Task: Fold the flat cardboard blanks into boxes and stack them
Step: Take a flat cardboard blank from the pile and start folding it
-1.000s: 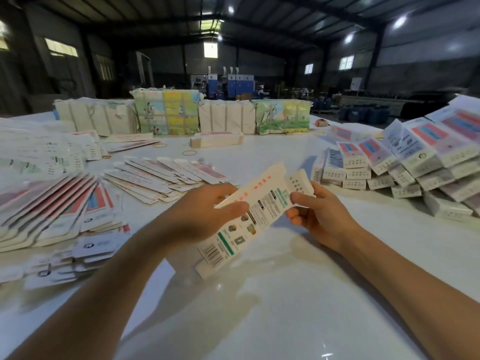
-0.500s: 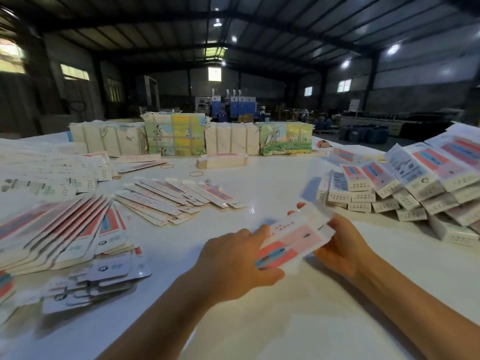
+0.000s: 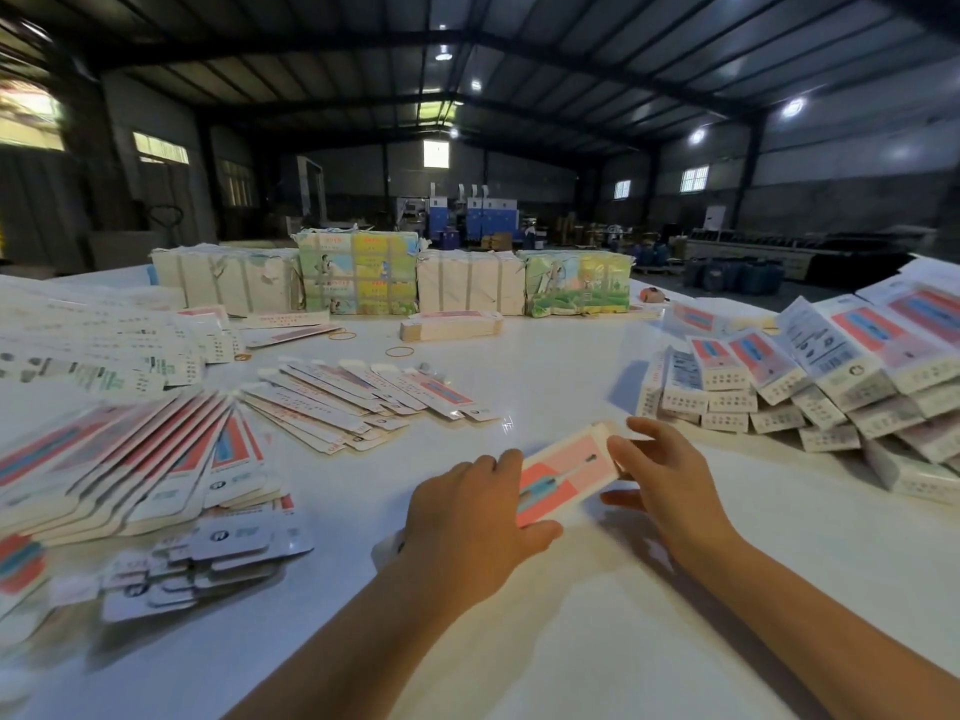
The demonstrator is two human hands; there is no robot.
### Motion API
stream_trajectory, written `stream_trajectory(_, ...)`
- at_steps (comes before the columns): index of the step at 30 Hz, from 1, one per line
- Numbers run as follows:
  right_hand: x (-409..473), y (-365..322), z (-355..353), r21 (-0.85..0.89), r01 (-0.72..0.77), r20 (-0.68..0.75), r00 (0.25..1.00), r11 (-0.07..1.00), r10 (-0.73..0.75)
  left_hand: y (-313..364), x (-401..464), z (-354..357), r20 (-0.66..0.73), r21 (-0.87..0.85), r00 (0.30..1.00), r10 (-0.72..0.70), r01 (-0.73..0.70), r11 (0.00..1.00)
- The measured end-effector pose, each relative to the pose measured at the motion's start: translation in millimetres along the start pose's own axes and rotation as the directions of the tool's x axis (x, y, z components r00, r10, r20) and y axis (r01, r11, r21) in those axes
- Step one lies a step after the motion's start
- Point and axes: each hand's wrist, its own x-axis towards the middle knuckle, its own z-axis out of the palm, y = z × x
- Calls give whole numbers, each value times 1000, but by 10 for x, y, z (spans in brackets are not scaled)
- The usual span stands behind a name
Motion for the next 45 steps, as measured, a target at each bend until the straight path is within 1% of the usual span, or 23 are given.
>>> stream_trajectory(1,2,-9,-8,-68,24,-72,997,997,-29,-1,6,-7,-20,-6,1000,-18,17,1000)
stream_trajectory(2,4,-16,-23,-134,58,-115,991,989,-73,-2,7,-14,-35,-12,999,-33,33,999)
stream_trajectory(3,-1,-18,-39,-188,96,-126,985,977,-121,0,6,-19,-42,-15,998,-45,44,999)
stream_trajectory(5,-22,-13,-37,-249,166,-99,976,954,-195,8,-6,-24,-42,-9,997,-64,63,998)
stream_trajectory(8,-69,-22,19,-277,216,-74,967,936,-245,18,-2,-7,-53,31,995,-80,82,996)
stream_trajectory(12,-120,-50,54,-263,211,-26,974,941,-225,34,22,25,-36,73,995,-94,97,993)
stream_trajectory(14,-147,-59,58,-276,226,-12,971,934,-238,34,23,33,-34,90,996,-85,88,992)
stream_trajectory(17,-150,-67,62,-341,235,30,970,910,-240,51,10,50,-33,136,999,-34,38,990)
stream_trajectory(21,-149,-71,63,-397,221,108,975,891,-194,72,3,65,-16,199,1000,16,-12,980)
stream_trajectory(23,-161,-57,56,-427,253,140,967,868,-213,73,-5,72,-20,221,999,38,-32,975)
stream_trajectory(26,-157,-51,49,-455,289,153,957,843,-245,69,-13,82,-45,227,998,52,-40,973)
stream_trajectory(31,-119,-21,33,-494,271,198,960,826,-197,78,-32,95,-39,255,993,112,-99,962)
stream_trajectory(33,-99,-14,22,-483,254,209,963,838,-171,75,-20,96,-34,240,991,129,-118,964)
stream_trajectory(38,-99,-38,15,-462,235,240,961,855,-135,50,-15,86,-24,171,995,94,-88,981)
stream_trajectory(39,-99,-48,14,-482,257,235,959,837,-159,49,-17,79,-29,157,996,81,-75,985)
stream_trajectory(40,-100,-62,11,-509,292,207,955,810,-214,51,-16,68,-41,141,997,67,-61,988)
stream_trajectory(41,-97,-81,5,-537,334,163,942,775,-294,53,-13,57,-53,121,997,49,-42,992)
stream_trajectory(42,-92,-104,4,-536,363,109,925,762,-364,58,-5,44,-62,94,998,26,-21,995)
stream_trajectory(43,-75,-115,-1,-525,359,45,917,772,-396,64,1,30,-65,66,998,2,2,998)
stream_trajectory(44,-55,-119,0,-496,314,-11,930,810,-367,71,7,19,-62,41,998,-16,19,999)
stream_trajectory(45,-24,-115,-9,-409,227,-49,962,884,-269,83,9,10,-54,18,998,-26,27,999)
